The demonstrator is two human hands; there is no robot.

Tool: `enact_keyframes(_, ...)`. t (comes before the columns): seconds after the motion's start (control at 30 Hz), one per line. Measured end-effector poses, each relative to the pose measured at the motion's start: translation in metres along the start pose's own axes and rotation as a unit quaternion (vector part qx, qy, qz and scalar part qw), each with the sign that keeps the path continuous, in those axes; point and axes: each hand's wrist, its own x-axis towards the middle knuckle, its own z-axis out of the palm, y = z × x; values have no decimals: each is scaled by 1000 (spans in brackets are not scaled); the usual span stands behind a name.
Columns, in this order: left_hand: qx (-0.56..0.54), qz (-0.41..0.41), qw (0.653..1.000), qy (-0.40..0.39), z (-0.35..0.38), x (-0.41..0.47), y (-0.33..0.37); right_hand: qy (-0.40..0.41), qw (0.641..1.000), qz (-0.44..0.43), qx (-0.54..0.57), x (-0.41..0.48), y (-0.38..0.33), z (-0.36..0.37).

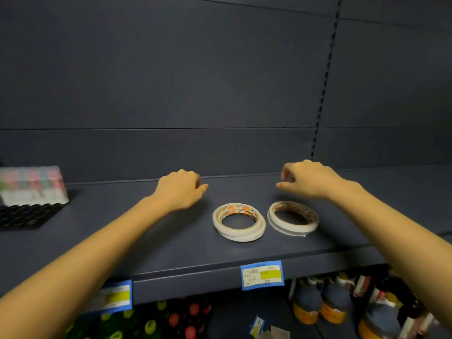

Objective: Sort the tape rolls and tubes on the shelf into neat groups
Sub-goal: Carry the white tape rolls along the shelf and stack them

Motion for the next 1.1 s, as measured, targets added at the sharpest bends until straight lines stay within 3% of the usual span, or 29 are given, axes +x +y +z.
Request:
enact_keyframes(0.13, -16, -69, 997, 10, -7, -21, -23, 15, 984, -175, 22, 12, -46, 3)
enact_keyframes(0.23, 13, -118, 990, 76, -10, -50, -41, 22, 960, -278, 36, 15, -86, 14)
enact_keyframes(0.33, 61, -164, 978, 116, -16, -88, -60, 27, 934, -354, 51, 14, -126, 21)
enact_keyframes(0.5, 105, -272, 951, 101, -36, -163, -101, 8, 891, -446, 87, 5, -201, 29)
enact_keyframes(0.8, 148, -401, 897, 109, -76, -289, -162, -15, 832, -547, 92, -37, -324, 30)
enact_keyframes(1.1, 165, -400, 896, 100, -114, -365, -246, -42, 814, -569, 112, -78, -438, 21)
